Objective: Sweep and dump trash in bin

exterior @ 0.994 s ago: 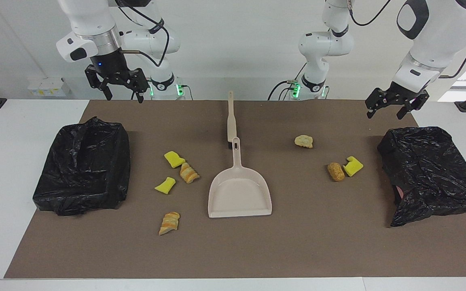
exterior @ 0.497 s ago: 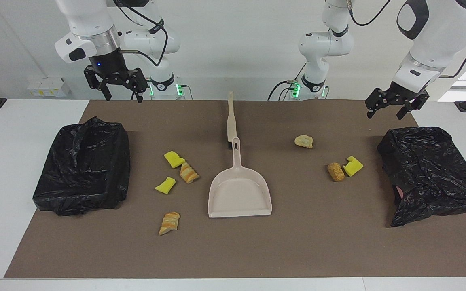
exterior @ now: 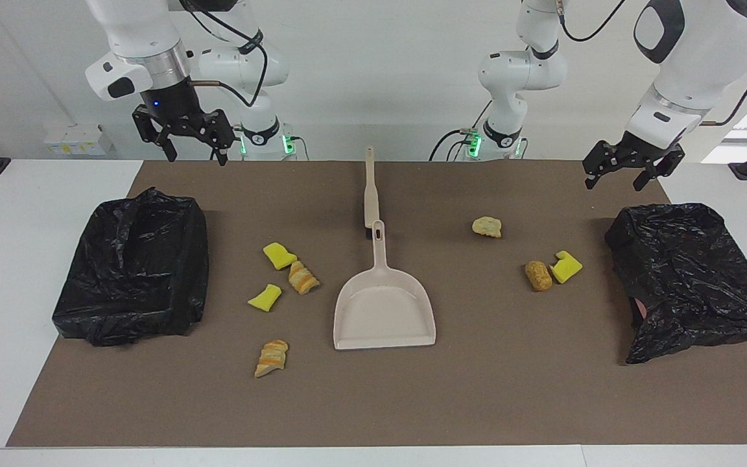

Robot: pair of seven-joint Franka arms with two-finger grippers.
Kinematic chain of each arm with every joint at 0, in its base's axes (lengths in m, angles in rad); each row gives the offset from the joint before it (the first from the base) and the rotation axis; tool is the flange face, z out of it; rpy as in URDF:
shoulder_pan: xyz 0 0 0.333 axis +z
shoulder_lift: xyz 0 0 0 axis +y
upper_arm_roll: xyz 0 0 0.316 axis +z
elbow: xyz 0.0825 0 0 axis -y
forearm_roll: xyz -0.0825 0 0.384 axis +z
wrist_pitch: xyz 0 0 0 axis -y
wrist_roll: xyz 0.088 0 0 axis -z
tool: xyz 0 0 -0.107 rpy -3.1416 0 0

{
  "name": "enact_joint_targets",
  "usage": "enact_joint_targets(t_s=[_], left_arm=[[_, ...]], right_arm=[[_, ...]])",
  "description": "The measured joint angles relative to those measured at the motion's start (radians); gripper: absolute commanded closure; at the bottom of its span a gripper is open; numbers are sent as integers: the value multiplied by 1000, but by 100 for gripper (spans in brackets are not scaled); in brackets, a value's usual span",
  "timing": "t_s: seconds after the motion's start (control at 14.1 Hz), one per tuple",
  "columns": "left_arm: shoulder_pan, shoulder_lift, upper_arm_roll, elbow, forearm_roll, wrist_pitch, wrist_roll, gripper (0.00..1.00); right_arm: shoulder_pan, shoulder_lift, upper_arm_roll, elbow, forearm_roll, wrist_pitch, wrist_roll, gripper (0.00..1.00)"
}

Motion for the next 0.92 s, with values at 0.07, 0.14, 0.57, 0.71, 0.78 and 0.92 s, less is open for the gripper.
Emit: enact_joint_targets(t_s=[0.07,0.14,0.57,0.71,0.78,0.92], left_arm=[[-11,-2,-10,-3,-1,5,0,0],[-30,-9,-17,-17,-1,21,-1,0],[-187,-134,-27,-315,-3,192,-52,0],[-248,-172,-28,-411,-8,233,-69,0],[-282,-187,-28,-449,-10,247,-85,0],[-363,-205,-29,-507,-11,275,-150,0]], right_arm=[[-2,0,-1,0,0,0,0,0],[-5,0,-1,0,0,0,0,0],[-5,0,0,-11,1,18,0,0],[0,0,6,-24,1,60,0,0],[5,2,8,-31,1,83,0,0],[10,11,15,-42,2,121,0,0]])
